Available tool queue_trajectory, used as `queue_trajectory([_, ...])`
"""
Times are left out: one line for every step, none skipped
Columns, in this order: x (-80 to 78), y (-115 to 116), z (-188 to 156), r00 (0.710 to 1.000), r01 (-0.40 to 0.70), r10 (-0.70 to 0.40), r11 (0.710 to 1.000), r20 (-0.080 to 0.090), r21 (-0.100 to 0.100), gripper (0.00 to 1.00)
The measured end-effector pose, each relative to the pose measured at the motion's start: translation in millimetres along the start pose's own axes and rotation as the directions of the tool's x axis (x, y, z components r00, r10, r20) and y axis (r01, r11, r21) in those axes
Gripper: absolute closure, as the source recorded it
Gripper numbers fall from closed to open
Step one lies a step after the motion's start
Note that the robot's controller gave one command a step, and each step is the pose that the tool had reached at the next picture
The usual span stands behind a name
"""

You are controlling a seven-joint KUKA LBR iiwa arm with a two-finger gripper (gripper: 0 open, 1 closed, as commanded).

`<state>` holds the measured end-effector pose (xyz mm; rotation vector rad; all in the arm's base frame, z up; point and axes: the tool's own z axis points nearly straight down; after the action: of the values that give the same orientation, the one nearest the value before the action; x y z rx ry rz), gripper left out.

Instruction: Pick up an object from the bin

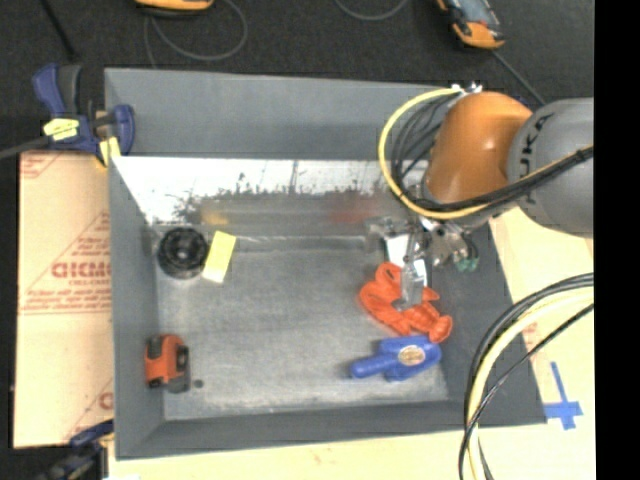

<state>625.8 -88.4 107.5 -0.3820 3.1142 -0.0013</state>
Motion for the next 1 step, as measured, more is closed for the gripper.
queue_trajectory([0.0,0.0,0.0,1.0,0.0,0.0,1.0,0.0,0.0,1.0])
